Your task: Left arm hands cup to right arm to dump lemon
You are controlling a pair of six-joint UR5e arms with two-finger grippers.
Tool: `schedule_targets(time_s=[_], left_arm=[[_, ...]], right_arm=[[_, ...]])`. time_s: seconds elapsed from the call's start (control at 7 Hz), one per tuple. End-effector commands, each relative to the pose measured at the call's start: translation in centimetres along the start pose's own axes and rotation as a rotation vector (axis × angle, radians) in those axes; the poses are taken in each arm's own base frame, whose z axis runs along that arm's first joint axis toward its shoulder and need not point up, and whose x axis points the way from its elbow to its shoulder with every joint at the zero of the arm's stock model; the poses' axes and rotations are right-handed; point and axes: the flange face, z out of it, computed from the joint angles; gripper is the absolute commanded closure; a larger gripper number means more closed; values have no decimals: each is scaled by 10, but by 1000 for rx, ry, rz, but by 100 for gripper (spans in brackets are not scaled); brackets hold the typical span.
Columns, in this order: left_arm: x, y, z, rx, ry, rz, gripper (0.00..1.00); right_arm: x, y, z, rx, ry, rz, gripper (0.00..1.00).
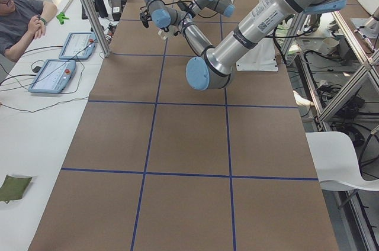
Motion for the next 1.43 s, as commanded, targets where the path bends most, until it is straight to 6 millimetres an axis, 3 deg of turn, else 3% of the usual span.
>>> schedule_targets(time_s=[0.0,1.0,1.29], left_arm=[[0,1,0,-1,1,1,100],[2,12,-6,-12,15,-6,100],[4,21,2,-23,12,-8,100]], right_arm=[[0,0,0,0,0,1,0],[1,1,1,0,2,2,0],[2,0,1,0,3,4,0]])
